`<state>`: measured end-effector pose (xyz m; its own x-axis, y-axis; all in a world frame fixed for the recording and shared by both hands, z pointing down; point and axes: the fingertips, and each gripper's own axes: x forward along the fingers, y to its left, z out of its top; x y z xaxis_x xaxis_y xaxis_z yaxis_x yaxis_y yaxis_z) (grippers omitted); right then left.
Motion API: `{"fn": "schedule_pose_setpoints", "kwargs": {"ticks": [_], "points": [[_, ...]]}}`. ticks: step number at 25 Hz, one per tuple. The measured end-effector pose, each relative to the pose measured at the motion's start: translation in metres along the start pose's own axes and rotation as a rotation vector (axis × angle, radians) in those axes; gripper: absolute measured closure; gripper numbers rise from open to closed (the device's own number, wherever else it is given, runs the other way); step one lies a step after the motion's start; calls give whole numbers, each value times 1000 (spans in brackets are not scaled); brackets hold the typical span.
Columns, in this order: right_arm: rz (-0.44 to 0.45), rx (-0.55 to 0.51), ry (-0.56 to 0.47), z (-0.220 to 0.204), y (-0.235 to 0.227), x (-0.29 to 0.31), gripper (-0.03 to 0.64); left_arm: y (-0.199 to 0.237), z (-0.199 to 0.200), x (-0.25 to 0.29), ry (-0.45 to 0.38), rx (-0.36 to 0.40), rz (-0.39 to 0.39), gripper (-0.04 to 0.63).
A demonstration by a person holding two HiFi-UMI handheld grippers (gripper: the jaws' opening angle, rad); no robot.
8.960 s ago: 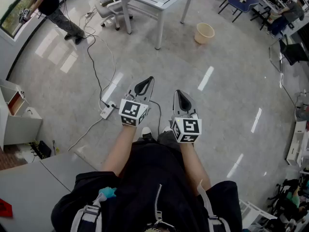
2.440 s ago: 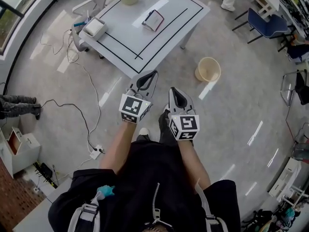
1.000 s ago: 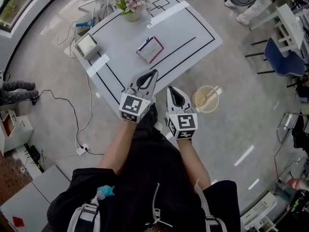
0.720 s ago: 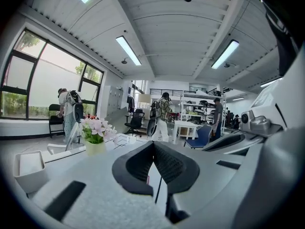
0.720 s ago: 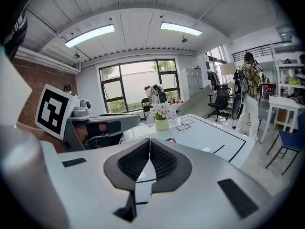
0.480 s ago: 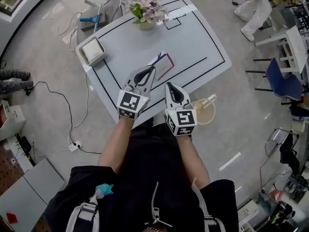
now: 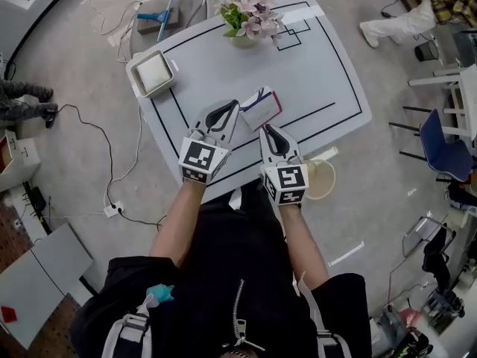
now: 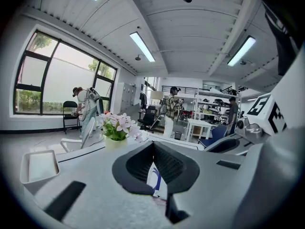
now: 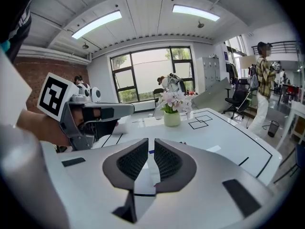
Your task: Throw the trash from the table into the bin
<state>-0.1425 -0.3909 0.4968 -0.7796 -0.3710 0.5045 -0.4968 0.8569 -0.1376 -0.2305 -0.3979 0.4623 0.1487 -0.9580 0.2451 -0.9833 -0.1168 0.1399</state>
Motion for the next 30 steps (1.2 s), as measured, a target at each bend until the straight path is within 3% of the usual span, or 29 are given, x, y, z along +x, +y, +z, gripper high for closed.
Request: {"fn": "schedule_pose_setpoints", "kwargs": {"ticks": [13, 20, 30], "points": [[110, -51, 77, -15, -39, 45, 356, 7, -12, 24, 56, -2, 75, 589], [234, -101, 167, -27, -69, 72, 336, 9, -13, 35, 78, 5, 130, 589], [507, -144, 302, -52, -79, 103, 325, 13, -23, 39, 111, -36, 216, 589]]}}
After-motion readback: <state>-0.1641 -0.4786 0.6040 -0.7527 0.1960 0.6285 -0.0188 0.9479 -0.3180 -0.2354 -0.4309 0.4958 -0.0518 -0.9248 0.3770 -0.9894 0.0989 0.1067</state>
